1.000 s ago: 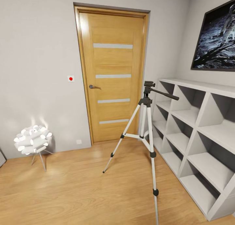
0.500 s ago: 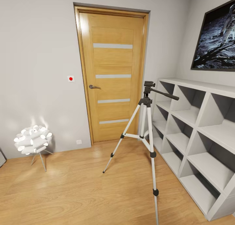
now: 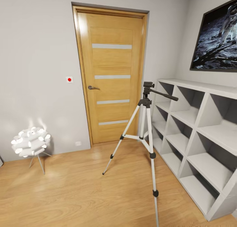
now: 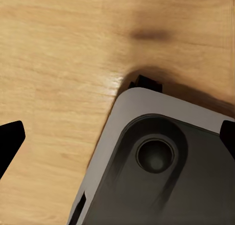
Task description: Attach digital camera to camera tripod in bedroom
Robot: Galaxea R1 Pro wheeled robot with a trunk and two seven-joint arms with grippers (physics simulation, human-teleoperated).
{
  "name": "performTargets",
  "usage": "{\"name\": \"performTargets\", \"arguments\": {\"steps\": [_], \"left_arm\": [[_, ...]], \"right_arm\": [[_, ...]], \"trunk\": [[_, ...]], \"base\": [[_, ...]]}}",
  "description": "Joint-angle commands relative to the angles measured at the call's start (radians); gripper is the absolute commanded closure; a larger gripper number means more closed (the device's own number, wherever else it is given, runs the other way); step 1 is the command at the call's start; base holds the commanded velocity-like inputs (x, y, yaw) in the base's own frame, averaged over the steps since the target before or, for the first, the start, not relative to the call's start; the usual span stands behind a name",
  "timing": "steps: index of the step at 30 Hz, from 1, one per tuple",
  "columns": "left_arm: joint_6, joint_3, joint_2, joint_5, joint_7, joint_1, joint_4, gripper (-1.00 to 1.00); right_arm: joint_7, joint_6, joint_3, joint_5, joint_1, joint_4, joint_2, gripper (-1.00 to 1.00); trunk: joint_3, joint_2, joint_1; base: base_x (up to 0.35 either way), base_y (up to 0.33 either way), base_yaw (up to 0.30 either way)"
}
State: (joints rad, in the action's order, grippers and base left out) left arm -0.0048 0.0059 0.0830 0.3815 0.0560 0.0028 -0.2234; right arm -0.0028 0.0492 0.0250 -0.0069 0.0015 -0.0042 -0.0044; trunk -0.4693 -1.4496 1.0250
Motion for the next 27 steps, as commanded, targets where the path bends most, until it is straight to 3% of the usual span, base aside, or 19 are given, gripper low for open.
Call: {"name": "performTargets", "arguments": {"steps": [1, 19, 27], "left_arm": [[0.0, 0.0, 0.0, 0.003, 0.003, 0.0, -0.002, -1.0], [0.0, 0.0, 0.0, 0.005, 0.004, 0.0, -0.001, -1.0], [0.0, 0.0, 0.0, 0.005, 0.004, 0.0, -0.001, -1.0]], "right_arm": [[0.0, 0.003, 0.003, -0.002, 0.0, 0.0, 0.0, -1.0], [0.0, 0.003, 0.003, -0.001, 0.0, 0.0, 0.001, -1.0], [0.0, 0.003, 0.003, -0.001, 0.0, 0.0, 0.001, -1.0]], "trunk": [[-0.001, 0.0, 0.0], [-0.001, 0.0, 0.0], [-0.001, 0.0, 0.0]], "base": [[0.0, 0.0, -0.221], [0.0, 0.0, -0.279], [0.0, -0.182, -0.276]]}}
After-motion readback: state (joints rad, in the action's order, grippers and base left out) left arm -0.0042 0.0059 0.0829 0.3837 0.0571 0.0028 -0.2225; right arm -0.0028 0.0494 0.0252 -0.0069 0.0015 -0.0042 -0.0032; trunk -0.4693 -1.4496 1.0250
